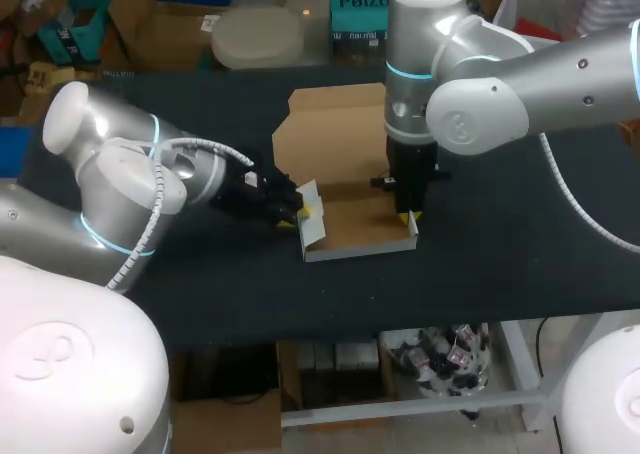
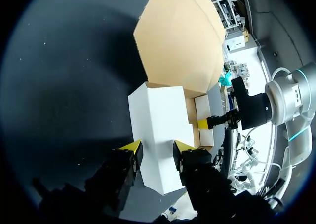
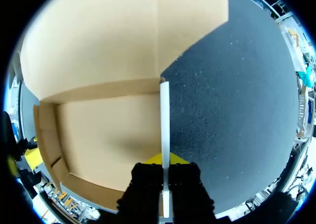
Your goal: Assemble the packaging by folding the flat box into shape, placing the metal phone stand inside, and closing the box properly
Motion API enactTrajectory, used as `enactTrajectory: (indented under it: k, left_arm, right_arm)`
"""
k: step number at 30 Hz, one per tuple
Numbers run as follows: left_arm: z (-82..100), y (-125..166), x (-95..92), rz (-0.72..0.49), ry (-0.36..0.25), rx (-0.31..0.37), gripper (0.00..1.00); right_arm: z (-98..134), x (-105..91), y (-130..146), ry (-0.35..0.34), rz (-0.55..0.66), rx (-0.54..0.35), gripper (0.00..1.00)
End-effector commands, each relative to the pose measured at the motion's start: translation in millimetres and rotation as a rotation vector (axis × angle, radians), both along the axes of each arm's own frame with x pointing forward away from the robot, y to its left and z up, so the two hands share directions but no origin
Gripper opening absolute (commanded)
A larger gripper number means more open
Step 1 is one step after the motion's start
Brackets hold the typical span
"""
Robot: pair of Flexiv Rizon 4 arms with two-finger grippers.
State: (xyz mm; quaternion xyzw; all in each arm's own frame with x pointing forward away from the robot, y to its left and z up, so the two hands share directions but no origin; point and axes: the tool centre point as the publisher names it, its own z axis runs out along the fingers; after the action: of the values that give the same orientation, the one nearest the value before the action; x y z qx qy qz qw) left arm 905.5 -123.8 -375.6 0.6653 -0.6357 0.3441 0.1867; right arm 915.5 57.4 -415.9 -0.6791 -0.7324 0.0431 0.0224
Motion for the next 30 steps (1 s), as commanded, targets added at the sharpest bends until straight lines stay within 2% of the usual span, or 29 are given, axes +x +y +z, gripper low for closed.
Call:
enactTrajectory:
  k: [1,12,20,25,30]
  left_arm:
    - [2.1,-4.3,0.6,0.011,0.010,0.075,0.43]
    - [1.1,-8.6,1.3,0.015,0.015,0.203,0.44]
    - [-0.7,-9.5,1.5,0.008,0.022,0.242,0.42]
    - [-1.9,-11.5,0.3,0.009,0.026,0.302,0.43]
    - [-4.7,-11.1,1.1,0.009,0.051,0.333,0.43]
  right_arm:
    - [0.9,0.8,1.9,0.004,0.000,-0.004,0.00]
    - [0.9,0.8,1.9,0.004,0.000,-0.004,0.00]
    - [0.9,0.8,1.9,0.004,0.000,-0.004,0.00]
    - [0.9,0.8,1.9,0.004,0.000,-0.004,0.00]
    - [0.9,0.8,1.9,0.004,0.000,-0.004,0.00]
